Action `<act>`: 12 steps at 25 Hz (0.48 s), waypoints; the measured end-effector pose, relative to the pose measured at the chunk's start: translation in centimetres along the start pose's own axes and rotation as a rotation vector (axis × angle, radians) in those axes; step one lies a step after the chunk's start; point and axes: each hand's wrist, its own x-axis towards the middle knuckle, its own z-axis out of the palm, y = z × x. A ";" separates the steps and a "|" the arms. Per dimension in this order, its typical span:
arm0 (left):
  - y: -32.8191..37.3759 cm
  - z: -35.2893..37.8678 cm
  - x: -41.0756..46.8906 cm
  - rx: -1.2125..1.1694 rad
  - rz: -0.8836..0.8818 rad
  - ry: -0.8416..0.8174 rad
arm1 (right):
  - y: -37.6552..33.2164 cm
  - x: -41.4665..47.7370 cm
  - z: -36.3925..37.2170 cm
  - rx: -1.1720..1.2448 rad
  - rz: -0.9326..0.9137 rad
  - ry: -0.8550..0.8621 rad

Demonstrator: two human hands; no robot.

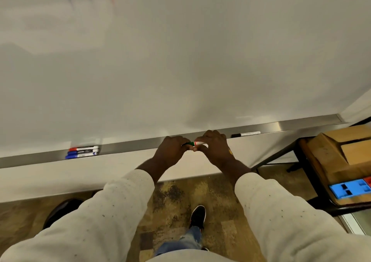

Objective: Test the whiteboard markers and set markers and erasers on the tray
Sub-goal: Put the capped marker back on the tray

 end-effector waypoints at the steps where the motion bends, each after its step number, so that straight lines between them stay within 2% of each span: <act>1: 0.3 -0.8 -0.8 0.006 0.005 0.015 | -1.0 -0.3 -0.1 -0.010 -0.003 0.021; 8: 0.9 -7.1 -4.1 0.073 -0.073 0.158 | -7.1 0.3 -1.2 -0.093 -0.020 0.190; 12: 0.6 -11.3 -4.9 0.133 -0.020 0.299 | -10.9 1.8 -2.3 -0.071 -0.080 0.323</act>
